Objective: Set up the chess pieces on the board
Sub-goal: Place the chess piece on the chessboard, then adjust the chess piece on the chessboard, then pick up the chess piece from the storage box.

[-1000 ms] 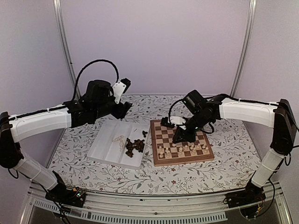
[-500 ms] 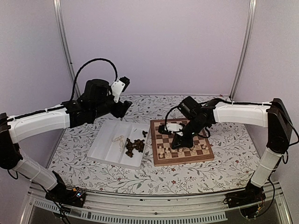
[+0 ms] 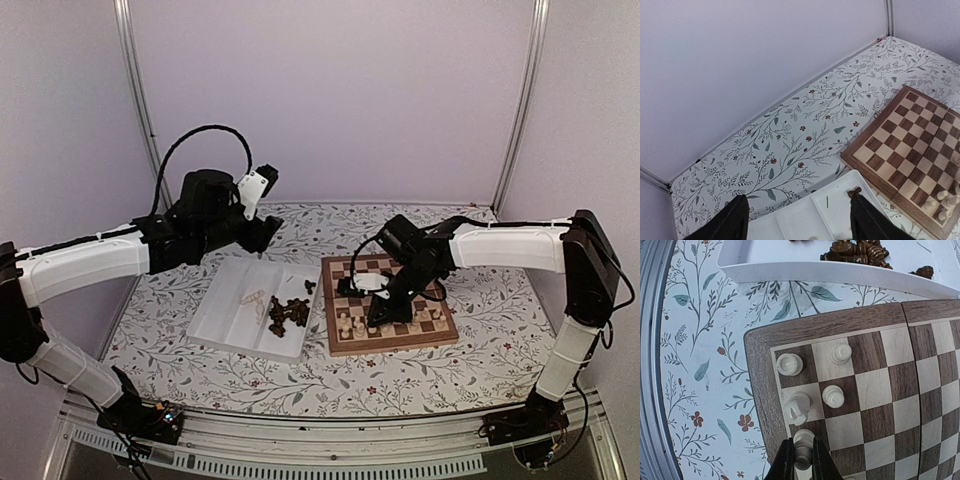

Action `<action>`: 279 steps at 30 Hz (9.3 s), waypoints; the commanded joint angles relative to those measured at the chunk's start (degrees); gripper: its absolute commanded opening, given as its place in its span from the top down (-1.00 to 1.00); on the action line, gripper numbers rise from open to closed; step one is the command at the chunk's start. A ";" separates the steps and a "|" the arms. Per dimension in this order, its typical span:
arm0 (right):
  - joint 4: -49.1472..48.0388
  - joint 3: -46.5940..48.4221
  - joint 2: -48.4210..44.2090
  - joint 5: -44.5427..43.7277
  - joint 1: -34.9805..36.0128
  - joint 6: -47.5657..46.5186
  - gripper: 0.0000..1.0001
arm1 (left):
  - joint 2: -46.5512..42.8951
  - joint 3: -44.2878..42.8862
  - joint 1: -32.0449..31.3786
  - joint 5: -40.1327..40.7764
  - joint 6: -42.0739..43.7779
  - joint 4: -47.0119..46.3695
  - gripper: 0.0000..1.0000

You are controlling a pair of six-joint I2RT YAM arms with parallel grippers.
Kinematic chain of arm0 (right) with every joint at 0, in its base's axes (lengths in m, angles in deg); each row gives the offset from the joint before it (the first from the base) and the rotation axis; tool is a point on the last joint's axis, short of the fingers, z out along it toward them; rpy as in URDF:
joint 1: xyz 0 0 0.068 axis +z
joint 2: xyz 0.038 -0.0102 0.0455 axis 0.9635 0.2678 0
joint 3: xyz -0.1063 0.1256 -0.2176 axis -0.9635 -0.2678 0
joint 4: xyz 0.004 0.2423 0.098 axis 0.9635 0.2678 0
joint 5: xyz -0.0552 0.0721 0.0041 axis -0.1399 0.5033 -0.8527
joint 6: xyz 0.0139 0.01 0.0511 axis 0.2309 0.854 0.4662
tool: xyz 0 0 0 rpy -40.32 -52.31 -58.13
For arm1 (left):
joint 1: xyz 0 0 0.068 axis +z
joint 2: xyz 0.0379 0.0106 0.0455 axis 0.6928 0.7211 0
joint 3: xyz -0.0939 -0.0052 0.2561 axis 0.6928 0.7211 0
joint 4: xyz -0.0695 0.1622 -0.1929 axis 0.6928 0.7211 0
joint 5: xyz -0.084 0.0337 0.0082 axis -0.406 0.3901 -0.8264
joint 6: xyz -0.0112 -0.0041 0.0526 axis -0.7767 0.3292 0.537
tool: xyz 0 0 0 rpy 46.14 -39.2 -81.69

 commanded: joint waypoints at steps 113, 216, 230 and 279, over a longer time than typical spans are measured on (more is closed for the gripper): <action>-2.00 1.90 0.11 -15.50 3.79 -5.96 -0.98 | 3.16 4.45 0.22 -2.81 -14.28 23.74 -0.31; 0.21 16.86 -2.59 11.60 -18.25 9.68 -0.65 | 26.02 -0.20 5.12 -14.26 -36.42 27.79 0.20; 2.03 18.94 0.09 12.67 -17.34 9.38 -0.63 | 23.02 3.24 5.37 -12.98 -33.96 30.31 0.43; -1.49 44.95 24.06 40.61 -5.39 28.62 -0.26 | -7.81 13.15 2.92 -36.28 -9.49 7.76 1.00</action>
